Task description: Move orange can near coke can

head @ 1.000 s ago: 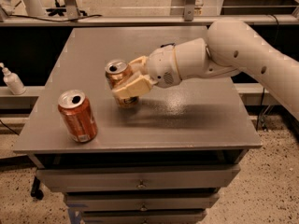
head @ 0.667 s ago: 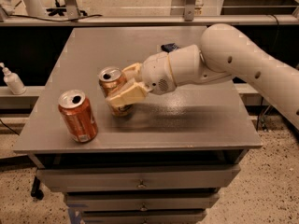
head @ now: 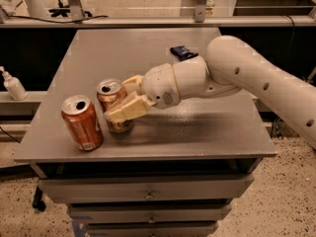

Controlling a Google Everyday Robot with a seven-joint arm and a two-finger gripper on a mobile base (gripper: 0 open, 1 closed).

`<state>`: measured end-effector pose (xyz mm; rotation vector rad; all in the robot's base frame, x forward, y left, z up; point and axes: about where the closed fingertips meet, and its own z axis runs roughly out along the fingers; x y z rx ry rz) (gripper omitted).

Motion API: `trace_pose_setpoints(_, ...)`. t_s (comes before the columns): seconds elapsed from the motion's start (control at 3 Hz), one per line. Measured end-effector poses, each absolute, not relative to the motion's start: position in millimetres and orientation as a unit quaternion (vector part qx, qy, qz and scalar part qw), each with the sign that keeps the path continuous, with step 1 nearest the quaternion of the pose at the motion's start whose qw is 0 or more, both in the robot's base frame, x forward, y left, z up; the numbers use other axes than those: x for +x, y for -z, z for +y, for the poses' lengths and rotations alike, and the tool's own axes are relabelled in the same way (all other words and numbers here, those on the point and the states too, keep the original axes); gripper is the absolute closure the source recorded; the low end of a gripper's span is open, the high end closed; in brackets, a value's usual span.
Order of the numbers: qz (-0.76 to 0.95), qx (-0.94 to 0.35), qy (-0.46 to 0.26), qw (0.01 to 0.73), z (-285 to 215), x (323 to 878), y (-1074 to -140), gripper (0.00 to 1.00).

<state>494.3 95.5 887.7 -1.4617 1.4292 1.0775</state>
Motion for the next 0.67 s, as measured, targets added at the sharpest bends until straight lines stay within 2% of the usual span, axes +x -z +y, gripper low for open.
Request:
trace_pose_setpoints(0.33, 0.561, -0.575, -0.442, 0.399, 96.8, 486.9, -887.0, 1.0)
trace_pose_setpoints(0.67, 0.55, -0.581, -0.449, 0.398, 97.9, 481.9, -883.8, 0.82)
